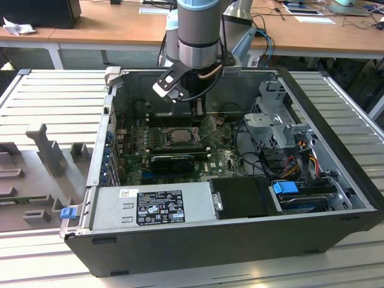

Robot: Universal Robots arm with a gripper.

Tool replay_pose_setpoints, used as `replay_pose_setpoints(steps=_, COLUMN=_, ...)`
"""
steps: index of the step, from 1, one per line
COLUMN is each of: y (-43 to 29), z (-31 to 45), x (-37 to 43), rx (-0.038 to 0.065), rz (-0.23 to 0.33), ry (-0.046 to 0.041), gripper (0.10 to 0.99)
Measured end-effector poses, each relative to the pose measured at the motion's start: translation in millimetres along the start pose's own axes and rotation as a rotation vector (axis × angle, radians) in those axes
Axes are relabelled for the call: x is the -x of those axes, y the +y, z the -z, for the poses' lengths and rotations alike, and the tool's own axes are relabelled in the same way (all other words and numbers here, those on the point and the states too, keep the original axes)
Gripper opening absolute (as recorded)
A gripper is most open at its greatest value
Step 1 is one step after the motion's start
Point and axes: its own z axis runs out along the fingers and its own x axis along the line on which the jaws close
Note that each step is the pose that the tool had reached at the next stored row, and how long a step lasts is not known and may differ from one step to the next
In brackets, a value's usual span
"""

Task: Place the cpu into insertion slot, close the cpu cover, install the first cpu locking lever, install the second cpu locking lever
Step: 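Close the cpu cover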

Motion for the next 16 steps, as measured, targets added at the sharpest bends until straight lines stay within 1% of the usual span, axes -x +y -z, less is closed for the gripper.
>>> replay_pose_setpoints(steps=4, y=2.7, z=-0.2, x=0.0, rx=0.0, rz=0.0, ry=0.0, gripper=0.106)
replay_pose_setpoints(steps=16, y=14.5, z=-1.0, x=-0.2, rx=0.0, rz=0.0, ry=0.0, gripper=0.106)
